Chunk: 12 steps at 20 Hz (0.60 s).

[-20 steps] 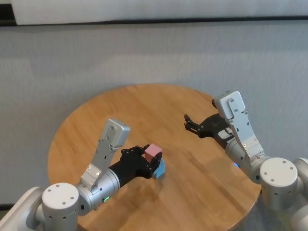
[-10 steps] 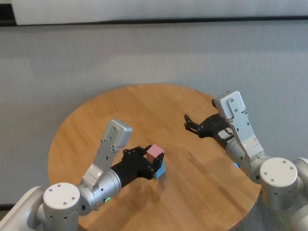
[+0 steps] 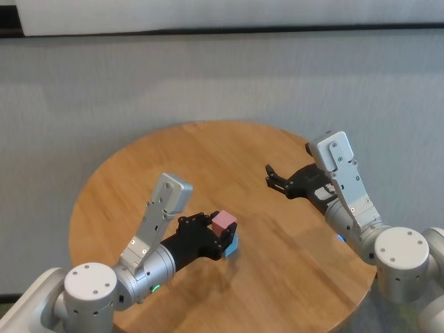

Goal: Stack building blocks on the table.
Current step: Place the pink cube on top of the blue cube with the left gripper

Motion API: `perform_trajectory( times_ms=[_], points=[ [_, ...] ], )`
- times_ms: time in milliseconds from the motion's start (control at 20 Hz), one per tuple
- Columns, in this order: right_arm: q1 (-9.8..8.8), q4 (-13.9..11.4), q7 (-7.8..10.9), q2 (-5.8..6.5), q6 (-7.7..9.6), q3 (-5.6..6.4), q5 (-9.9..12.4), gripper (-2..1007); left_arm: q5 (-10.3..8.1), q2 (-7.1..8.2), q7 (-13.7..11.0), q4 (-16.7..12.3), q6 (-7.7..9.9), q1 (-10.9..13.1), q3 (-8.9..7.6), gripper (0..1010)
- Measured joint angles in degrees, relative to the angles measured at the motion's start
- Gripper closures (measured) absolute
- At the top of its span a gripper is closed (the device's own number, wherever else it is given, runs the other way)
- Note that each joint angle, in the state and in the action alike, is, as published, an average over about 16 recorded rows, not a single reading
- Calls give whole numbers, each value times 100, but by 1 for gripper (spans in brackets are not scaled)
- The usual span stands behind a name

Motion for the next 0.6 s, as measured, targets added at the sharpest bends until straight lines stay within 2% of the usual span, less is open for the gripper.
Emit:
perform_trajectory(
  times_ms=[600],
  points=[
    [0,0,0,0,0,0,0,0,19,-15,19,24,34,-18,0,582]
  ],
)
